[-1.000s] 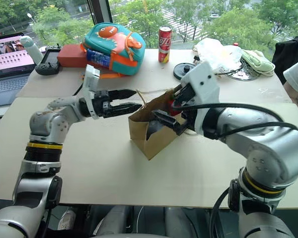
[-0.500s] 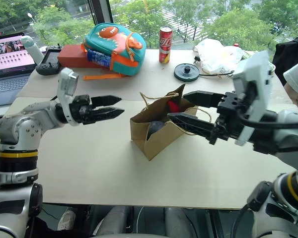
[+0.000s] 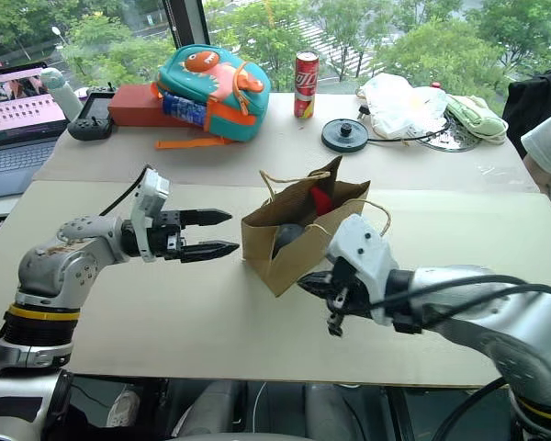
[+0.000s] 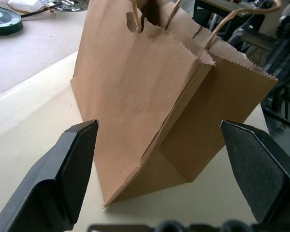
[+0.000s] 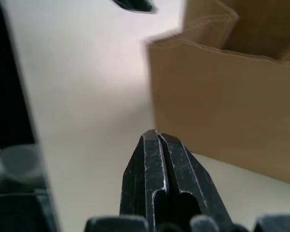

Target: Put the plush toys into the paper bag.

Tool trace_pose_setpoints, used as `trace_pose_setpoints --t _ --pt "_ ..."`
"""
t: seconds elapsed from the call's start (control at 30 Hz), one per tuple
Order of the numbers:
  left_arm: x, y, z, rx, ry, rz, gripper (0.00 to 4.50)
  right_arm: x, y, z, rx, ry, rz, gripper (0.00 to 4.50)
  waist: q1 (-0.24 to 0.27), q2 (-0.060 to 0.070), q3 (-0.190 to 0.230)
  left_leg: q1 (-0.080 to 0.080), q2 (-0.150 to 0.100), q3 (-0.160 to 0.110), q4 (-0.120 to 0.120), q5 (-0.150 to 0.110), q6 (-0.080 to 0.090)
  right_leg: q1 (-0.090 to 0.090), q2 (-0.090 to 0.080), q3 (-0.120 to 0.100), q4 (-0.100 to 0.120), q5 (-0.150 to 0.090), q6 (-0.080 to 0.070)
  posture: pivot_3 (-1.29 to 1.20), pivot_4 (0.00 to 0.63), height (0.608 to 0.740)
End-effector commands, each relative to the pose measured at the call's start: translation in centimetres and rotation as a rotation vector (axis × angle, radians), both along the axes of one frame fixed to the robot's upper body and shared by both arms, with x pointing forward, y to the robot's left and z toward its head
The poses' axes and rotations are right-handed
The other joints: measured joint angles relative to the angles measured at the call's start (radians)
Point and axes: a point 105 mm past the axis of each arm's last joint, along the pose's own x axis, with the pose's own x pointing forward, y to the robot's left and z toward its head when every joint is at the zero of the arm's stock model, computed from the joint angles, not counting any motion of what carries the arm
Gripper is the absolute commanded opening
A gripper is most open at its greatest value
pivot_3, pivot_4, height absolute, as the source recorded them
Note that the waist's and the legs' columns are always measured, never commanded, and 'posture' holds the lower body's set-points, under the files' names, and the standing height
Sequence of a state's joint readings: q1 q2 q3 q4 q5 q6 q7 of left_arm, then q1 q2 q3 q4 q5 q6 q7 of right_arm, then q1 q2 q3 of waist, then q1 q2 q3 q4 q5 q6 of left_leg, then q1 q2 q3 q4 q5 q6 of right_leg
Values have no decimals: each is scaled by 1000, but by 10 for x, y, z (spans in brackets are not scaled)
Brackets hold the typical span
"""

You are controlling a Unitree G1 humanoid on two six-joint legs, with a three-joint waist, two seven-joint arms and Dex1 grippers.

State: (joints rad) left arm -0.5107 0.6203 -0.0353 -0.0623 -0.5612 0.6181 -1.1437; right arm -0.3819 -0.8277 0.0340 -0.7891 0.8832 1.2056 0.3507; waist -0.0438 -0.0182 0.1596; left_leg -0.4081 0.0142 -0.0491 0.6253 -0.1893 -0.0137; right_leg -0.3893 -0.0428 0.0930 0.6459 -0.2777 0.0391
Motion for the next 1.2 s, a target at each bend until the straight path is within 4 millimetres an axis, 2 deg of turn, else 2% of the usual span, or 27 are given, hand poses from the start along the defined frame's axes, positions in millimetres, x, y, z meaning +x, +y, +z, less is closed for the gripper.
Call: trace_pose_setpoints --t 0.03,0.17,0.4,0.53,0.87,1.07,1.13,1.17,1.2 --pt "-5 -9 4 21 -75 -52 4332 27 5 14 1 -136 -64 75 1 0 0 0 0 0 0 0 0 0 0 0 0 0 0 0 150 739" --pt "-3 -17 0 29 -102 -52 4332 37 21 21 27 -162 -53 75 1 0 0 -1 0 0 0 0 0 -1 0 0 0 2 -4 0 150 739" --pt "-6 -27 -5 50 -140 -81 4332 40 37 26 69 -172 -32 75 3 0 0 -2 -1 -2 0 0 0 -1 0 -1 0 2 -4 0 150 739" --pt "1 -30 -11 64 -162 -29 4332 43 39 27 79 -176 -45 75 2 0 0 -2 0 -2 0 0 0 -1 0 -1 0 2 -4 0 150 739" --pt "15 -57 -18 15 -159 89 4332 45 40 28 91 -177 -65 75 2 0 0 -2 -1 -2 0 0 0 -1 0 -1 0 2 -4 0 150 739" --pt "18 -59 -24 30 -162 127 4332 46 41 29 89 -180 -66 75 0 0 0 -2 -1 -2 0 0 0 -1 0 -1 1 2 -4 0 150 739" --pt "19 -58 -25 38 -165 134 3785 46 42 29 90 -181 -65 0 1 0 0 -2 -1 -2 0 0 0 -1 0 -1 1 2 -4 0 150 739" --pt "19 -58 -26 40 -166 135 3669 46 42 29 91 -181 -66 0 1 0 0 -2 -1 -2 0 0 0 -1 0 -1 1 2 -4 0 150 739" --pt "19 -57 -26 42 -168 137 3176 46 42 29 92 -181 -65 0 1 0 0 -2 -1 -2 0 0 0 -1 0 -1 1 2 -4 0 150 739"
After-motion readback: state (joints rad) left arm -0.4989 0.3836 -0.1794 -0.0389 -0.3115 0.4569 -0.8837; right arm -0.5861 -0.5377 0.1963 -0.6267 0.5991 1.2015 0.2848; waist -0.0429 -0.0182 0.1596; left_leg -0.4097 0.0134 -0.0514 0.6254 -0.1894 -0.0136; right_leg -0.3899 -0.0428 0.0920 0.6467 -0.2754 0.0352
